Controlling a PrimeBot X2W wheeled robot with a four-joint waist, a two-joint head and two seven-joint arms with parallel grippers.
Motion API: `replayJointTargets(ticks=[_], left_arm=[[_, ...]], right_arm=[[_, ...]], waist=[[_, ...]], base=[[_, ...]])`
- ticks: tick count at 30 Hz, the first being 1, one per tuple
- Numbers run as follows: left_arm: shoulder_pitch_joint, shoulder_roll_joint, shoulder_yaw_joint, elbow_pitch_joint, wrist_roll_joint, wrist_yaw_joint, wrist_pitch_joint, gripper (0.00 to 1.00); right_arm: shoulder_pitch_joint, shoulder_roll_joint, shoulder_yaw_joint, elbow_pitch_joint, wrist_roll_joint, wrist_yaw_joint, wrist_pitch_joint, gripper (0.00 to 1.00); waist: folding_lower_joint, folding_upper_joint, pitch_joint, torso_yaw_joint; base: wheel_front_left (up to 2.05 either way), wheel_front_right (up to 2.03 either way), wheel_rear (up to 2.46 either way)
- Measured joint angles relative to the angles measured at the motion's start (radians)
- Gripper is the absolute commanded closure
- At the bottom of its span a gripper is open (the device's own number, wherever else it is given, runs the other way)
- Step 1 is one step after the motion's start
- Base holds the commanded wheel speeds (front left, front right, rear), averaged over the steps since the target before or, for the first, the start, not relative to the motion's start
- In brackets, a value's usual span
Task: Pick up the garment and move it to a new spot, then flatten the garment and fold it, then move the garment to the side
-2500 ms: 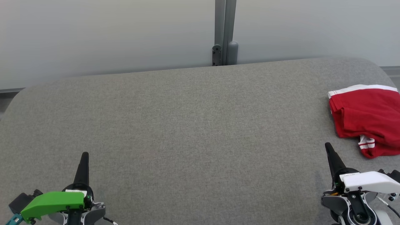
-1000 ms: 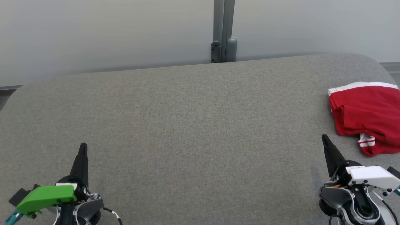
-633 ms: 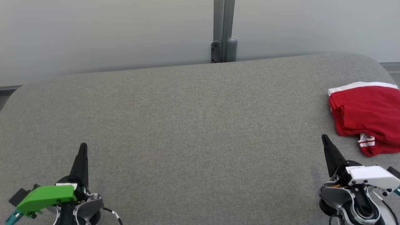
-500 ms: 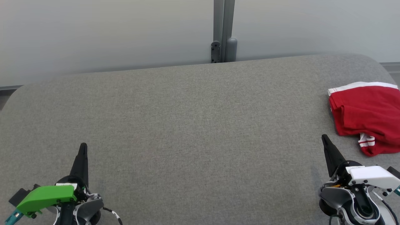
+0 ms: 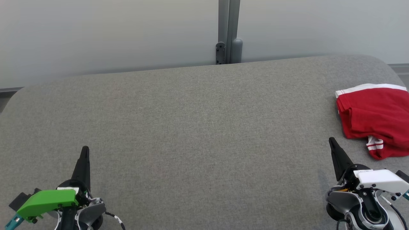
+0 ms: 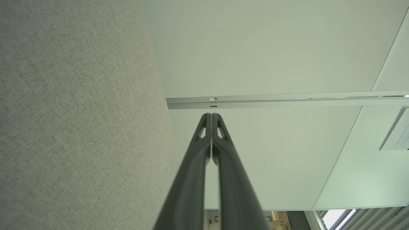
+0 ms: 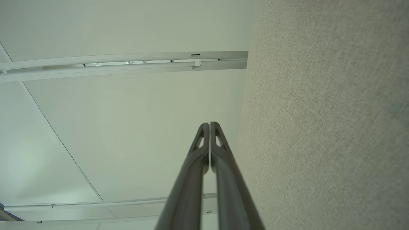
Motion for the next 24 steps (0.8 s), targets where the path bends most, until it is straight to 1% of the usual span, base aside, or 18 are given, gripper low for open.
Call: replayJointTargets(ticks=[24], left_arm=[[0.0, 0.0, 0.0, 0.0, 0.0, 0.0, 0.0, 1.0]], right_arm=[[0.0, 0.0, 0.0, 0.0, 0.0, 0.0, 0.0, 1.0]], waist=[[0.0, 0.0, 0.0, 0.0]], base=[[0.0, 0.0, 0.0]])
